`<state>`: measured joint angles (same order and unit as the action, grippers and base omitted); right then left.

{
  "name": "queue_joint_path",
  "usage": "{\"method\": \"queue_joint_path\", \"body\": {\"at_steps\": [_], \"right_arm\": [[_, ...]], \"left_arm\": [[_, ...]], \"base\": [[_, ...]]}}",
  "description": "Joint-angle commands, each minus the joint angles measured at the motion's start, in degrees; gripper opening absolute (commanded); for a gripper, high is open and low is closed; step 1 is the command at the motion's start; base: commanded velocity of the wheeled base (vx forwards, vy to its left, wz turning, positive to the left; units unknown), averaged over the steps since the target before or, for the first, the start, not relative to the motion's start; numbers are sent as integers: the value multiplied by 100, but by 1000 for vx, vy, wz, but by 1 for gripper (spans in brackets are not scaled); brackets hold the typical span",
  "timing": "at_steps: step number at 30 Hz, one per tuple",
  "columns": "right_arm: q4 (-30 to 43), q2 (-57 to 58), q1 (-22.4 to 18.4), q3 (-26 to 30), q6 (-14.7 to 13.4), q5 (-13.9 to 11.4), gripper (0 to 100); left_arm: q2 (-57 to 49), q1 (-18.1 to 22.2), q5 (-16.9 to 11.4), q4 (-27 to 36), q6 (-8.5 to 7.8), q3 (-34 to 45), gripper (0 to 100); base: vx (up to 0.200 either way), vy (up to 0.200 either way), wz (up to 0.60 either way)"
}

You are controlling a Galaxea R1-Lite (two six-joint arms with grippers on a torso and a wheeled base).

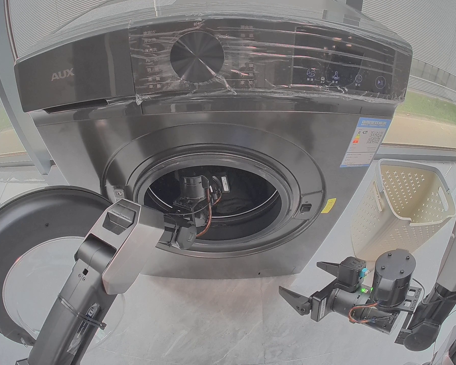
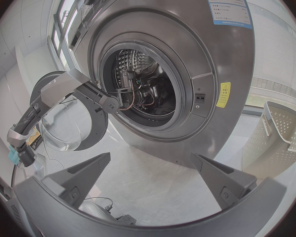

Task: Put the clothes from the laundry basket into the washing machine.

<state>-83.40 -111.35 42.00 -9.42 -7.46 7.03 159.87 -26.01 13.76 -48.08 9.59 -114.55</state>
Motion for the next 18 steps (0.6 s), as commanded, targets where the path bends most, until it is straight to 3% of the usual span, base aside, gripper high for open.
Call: {"method": "queue_joint_path", "body": {"at_steps": [1, 6, 12, 18], "right_arm": [[-1, -1, 2, 2, -1, 0, 100], [-1, -10, 2, 2, -1, 0, 100], [-1, -10, -7, -7, -1, 0, 100], [-1, -1, -7, -7, -1, 0, 100]], "left_arm": [[9, 0, 4, -8, -1, -4, 100], [-61, -53, 4, -8, 7, 162, 100], [-1001, -237, -5, -26, -45, 1770, 100], [-1538, -369, -93, -52, -80, 2746, 100]], "base": [[0, 0, 0], [0, 0, 0], [0, 0, 0], [0, 0, 0]]}}
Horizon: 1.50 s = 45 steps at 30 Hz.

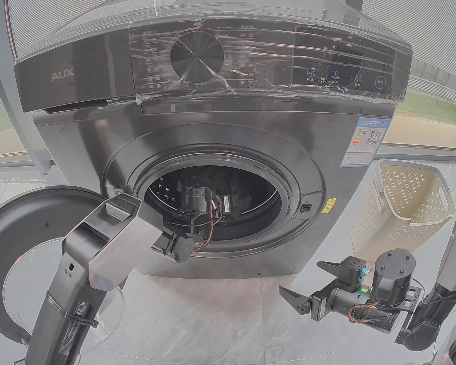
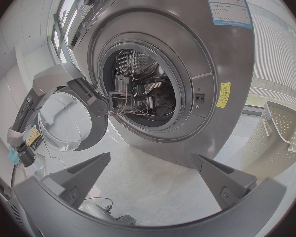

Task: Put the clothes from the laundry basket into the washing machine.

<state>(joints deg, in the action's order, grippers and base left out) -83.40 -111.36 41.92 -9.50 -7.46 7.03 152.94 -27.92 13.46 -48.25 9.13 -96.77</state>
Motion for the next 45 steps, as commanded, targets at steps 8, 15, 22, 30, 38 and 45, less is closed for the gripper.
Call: {"method": "queue_joint_path", "body": {"at_steps": [8, 15, 22, 30, 38, 45], "right_arm": [[-1, 44, -9, 18, -1, 0, 100], [-1, 9, -18, 44, -1, 0, 100], [-1, 0, 0, 44, -1, 0, 100], [-1, -8, 0, 44, -10, 0, 100], [-1, -8, -18, 44, -1, -9, 100], [-1, -8, -9, 44, -10, -9, 100]], "left_arm": [[-1531, -654, -107, -369, -61, 2549, 100], [-1803, -891, -27, -861, -175, 3410, 100], [-1829, -812, -27, -1090, -236, 3577, 100], [-1162, -557, -45, -861, -263, 2575, 100], [-388, -285, -71, -343, -280, 1477, 100], [-80, -205, -89, -237, -271, 888, 0]], "base": [[0, 0, 0], [0, 0, 0], [0, 0, 0], [0, 0, 0], [0, 0, 0], [0, 0, 0]]}}
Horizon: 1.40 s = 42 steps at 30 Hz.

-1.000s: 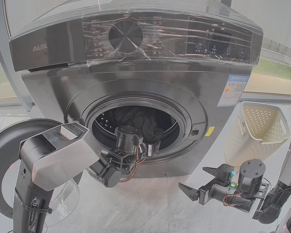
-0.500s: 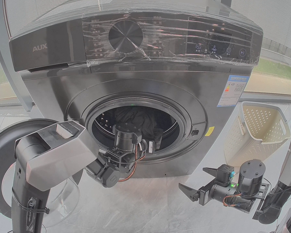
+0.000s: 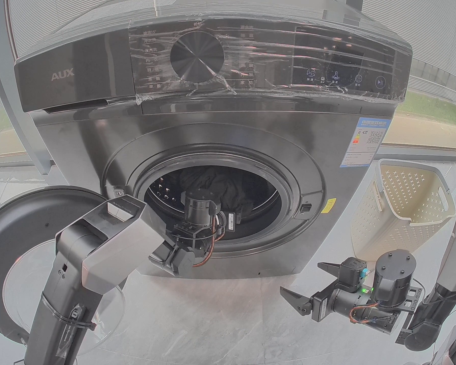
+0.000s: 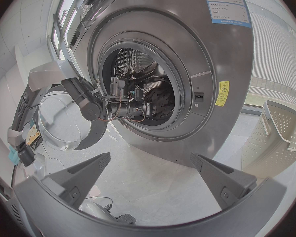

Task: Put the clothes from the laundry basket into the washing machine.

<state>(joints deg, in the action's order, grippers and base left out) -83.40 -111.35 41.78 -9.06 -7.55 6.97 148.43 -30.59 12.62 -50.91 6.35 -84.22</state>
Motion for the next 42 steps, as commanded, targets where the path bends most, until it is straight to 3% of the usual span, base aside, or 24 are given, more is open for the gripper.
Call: {"method": "queue_joint_path", "body": {"at_steps": [1, 12, 21, 22, 30, 35, 36, 37, 42], "right_arm": [[-1, -1, 6, 0, 8, -3, 100], [-1, 8, 15, 0, -1, -3, 100], [-1, -1, 15, 0, -1, -12, 100], [-1, -1, 15, 0, -1, -3, 100], [-10, -1, 15, 71, -1, -12, 100], [-1, 52, -56, 88, 8, -12, 100], [-1, 52, -56, 88, 8, -12, 100], [-1, 61, -73, 88, 8, -21, 100], [-1, 61, -56, 97, 8, -12, 100]], "left_arm": [[432, 62, -5, 28, 15, -472, 0], [1083, 316, 355, -60, 68, -2080, 0], [1065, 457, 364, -16, 86, -2116, 0], [1056, 457, 364, -7, 86, -2098, 100], [669, 387, 355, -77, 94, -1456, 100], [-333, 97, 338, -235, 86, 99, 100], [-333, 97, 338, -235, 86, 99, 100], [-640, -53, 294, -473, 112, 662, 100], [-1071, -483, 303, -1097, 156, 1743, 100]], "base": [[0, 0, 0], [0, 0, 0], [0, 0, 0], [0, 0, 0], [0, 0, 0], [0, 0, 0], [0, 0, 0], [0, 0, 0], [0, 0, 0]]}}
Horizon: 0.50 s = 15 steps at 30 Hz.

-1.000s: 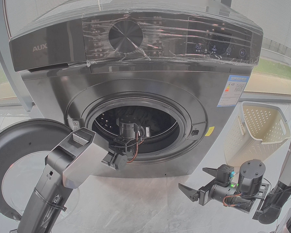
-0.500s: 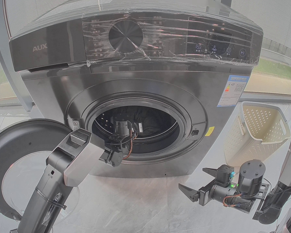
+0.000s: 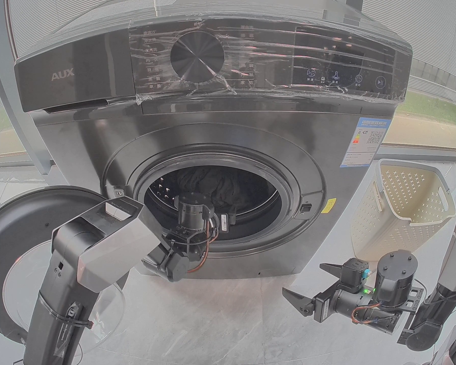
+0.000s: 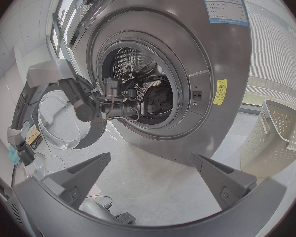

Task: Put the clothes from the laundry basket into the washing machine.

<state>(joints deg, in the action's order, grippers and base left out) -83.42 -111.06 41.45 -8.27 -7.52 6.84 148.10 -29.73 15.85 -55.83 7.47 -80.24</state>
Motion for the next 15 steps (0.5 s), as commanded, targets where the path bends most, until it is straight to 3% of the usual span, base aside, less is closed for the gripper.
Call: {"method": "queue_joint_path", "body": {"at_steps": [1, 10, 15], "right_arm": [[1, 31, -23, 44, 5, 2, 100], [-16, 198, -40, 141, 5, 2, 100], [-52, 488, -32, 194, 14, 19, 100]], "left_arm": [[-1099, -648, -20, -736, 44, 1511, 100], [-1943, -1070, -20, -1272, 79, 2750, 100], [-2919, -1500, -20, -1501, 466, 3823, 100]], "base": [[0, 0, 0], [0, 0, 0], [0, 0, 0]]}}
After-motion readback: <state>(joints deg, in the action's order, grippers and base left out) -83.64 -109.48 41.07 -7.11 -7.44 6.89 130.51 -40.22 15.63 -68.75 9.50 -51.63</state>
